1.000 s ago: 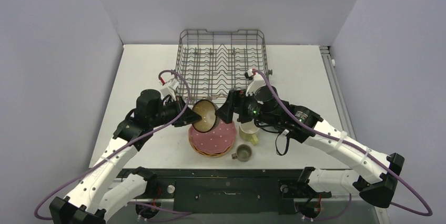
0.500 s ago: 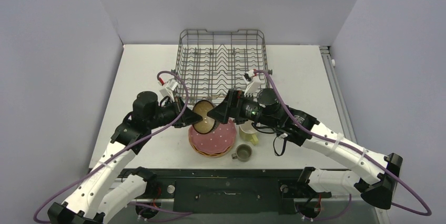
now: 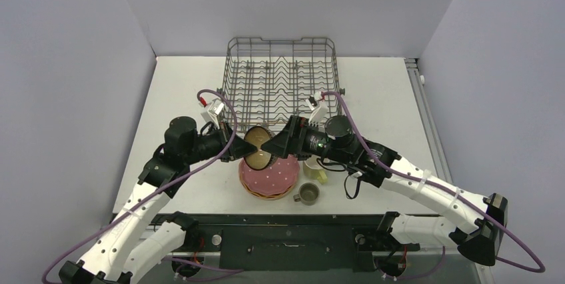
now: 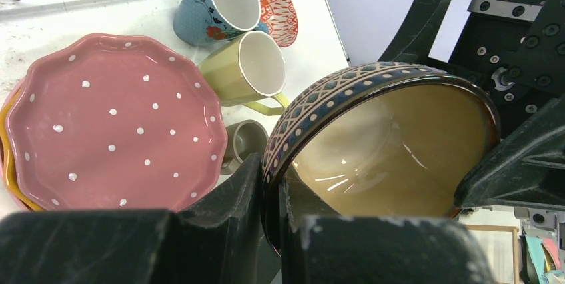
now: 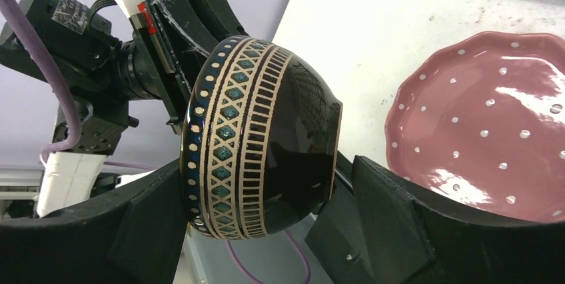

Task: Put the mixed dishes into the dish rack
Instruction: Pick up the bowl from the center of the board.

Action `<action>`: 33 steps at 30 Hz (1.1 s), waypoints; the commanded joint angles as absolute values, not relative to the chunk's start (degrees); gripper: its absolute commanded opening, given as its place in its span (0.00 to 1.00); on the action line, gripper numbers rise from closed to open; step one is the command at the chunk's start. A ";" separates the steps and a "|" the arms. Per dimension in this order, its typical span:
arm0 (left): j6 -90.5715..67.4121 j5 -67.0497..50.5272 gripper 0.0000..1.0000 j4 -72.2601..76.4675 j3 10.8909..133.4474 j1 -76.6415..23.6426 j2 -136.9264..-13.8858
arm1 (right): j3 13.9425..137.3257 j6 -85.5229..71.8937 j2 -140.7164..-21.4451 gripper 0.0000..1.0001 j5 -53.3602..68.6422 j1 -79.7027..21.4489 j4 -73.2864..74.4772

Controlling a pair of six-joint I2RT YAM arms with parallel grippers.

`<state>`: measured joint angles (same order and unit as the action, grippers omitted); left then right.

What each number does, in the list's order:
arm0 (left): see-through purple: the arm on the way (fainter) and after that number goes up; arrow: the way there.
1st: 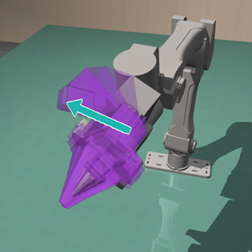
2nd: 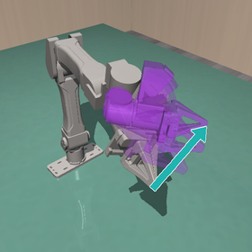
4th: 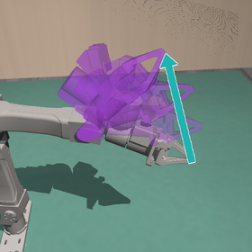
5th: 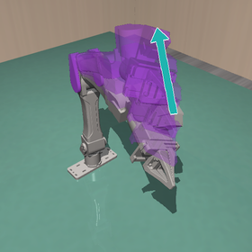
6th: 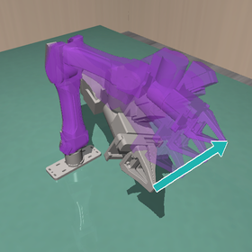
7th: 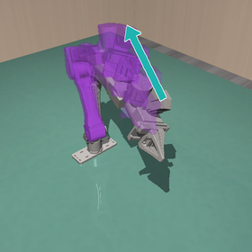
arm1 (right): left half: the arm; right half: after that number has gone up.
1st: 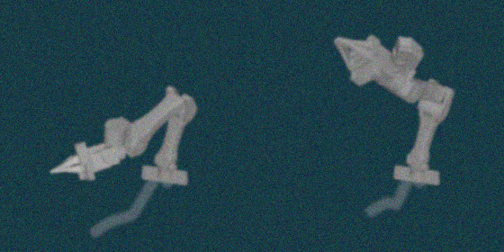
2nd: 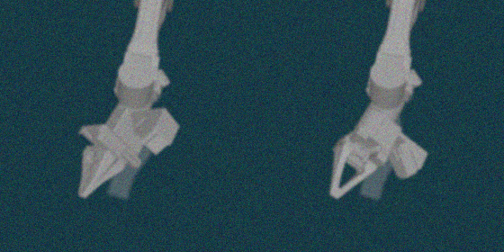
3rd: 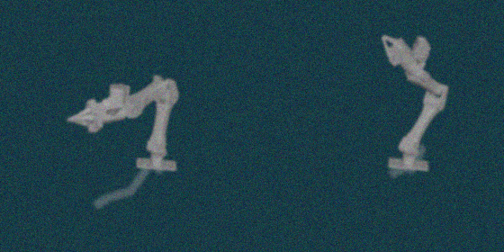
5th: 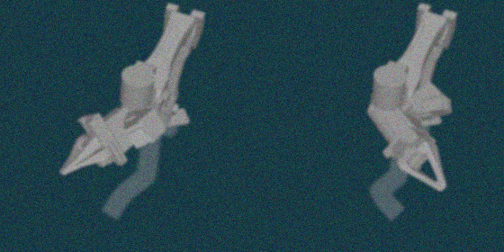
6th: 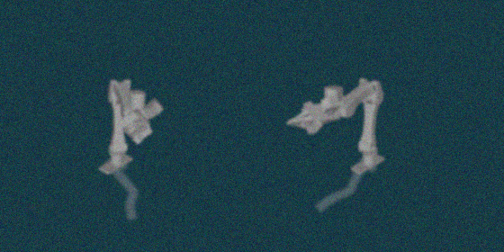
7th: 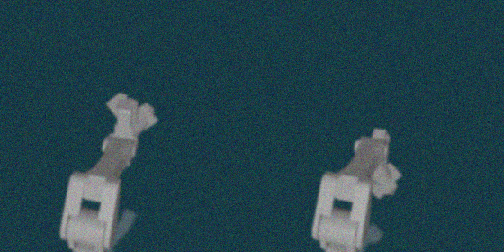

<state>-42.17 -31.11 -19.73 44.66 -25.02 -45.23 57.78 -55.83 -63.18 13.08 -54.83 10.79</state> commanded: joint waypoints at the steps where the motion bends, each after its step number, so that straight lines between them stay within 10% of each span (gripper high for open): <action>1: -43.58 -33.57 0.00 -12.39 46.61 -24.61 -43.42 | 56.71 -58.01 -60.99 0.78 14.75 -54.70 5.49; 23: -43.36 -33.99 0.00 -11.71 46.43 -24.61 -43.34 | 53.80 -61.23 -58.77 0.55 15.92 -54.75 3.28; 33: -42.55 -33.95 0.17 -12.93 46.05 -24.61 -43.70 | 55.21 -60.05 -59.33 0.11 14.59 -54.70 5.26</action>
